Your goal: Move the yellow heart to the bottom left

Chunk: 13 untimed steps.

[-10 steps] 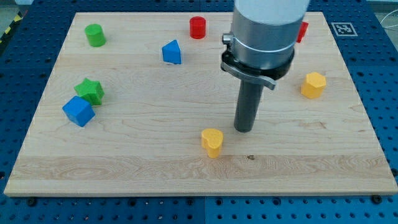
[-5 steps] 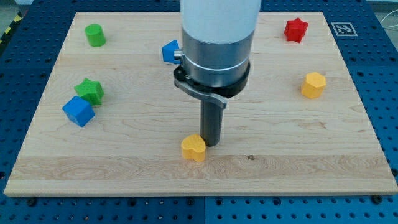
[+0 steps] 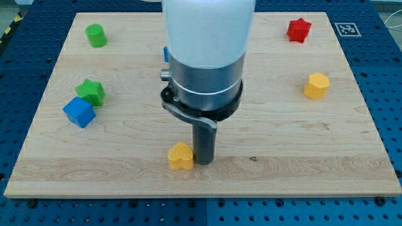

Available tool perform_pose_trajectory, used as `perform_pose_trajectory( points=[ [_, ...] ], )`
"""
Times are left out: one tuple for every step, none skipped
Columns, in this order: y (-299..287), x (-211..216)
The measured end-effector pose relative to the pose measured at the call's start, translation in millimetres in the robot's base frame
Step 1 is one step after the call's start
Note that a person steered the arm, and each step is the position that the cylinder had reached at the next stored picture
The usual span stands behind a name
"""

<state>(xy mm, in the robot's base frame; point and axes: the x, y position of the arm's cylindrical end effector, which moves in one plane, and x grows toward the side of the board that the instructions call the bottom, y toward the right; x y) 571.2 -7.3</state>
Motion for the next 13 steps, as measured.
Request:
perform_pose_trajectory(
  points=[
    [-18,0],
    [-37,1],
    [-54,2],
    [-70,3],
    [-86,6],
    [-102,11],
    [-115,15],
    [-115,19],
    [-110,33],
    [-109,47],
    [-111,47],
    [-114,39],
    [-121,30]
  ],
)
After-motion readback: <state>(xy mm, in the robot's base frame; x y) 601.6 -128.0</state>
